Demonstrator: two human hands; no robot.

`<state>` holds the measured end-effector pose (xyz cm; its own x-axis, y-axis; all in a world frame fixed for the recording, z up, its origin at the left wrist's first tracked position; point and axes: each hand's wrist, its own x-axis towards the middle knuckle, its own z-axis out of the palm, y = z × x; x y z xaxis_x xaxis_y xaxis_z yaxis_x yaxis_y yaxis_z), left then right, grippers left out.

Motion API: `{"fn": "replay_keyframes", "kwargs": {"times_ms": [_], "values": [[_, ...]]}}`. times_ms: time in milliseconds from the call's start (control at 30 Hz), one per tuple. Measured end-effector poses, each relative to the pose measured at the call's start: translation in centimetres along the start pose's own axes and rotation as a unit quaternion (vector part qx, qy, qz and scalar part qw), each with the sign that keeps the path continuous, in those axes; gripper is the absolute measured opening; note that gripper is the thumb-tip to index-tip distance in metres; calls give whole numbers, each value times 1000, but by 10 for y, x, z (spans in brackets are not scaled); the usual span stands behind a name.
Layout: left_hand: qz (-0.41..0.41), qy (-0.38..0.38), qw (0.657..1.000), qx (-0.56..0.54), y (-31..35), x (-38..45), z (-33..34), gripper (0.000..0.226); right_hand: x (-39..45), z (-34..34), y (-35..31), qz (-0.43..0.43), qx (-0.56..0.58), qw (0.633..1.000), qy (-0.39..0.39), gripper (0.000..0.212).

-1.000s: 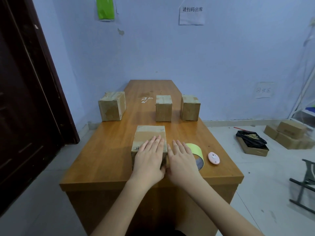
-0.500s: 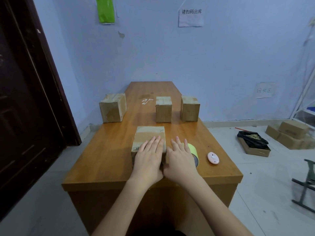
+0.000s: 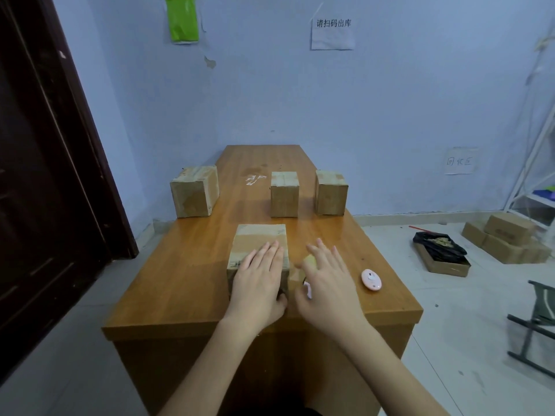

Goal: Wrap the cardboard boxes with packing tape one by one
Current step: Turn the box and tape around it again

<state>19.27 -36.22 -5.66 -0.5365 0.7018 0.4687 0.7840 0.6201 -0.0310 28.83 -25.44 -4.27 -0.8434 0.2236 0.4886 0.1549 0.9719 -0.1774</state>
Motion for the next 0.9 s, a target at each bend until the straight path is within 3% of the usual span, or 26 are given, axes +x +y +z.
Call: {"fn": "replay_keyframes", "kwargs": {"times_ms": [100,233,333,467,633,900], "values": [[4,-4,1000,10,0,0,0,85,4,-14,33,129,60,988,54,30],[6,2,1000,12,0,0,2,83,10,-13,84,278,-23,960,-2,14],[6,4,1000,9,0,1,2,81,7,-1,110,340,-64,937,-47,24],[7,3,1000,10,0,1,2,82,4,14,123,358,-55,929,-80,36],[6,4,1000,6,1,0,0,81,3,21,120,339,0,940,-36,27],[4,4,1000,1,2,0,0,80,3,13,119,278,203,937,62,13]]}}
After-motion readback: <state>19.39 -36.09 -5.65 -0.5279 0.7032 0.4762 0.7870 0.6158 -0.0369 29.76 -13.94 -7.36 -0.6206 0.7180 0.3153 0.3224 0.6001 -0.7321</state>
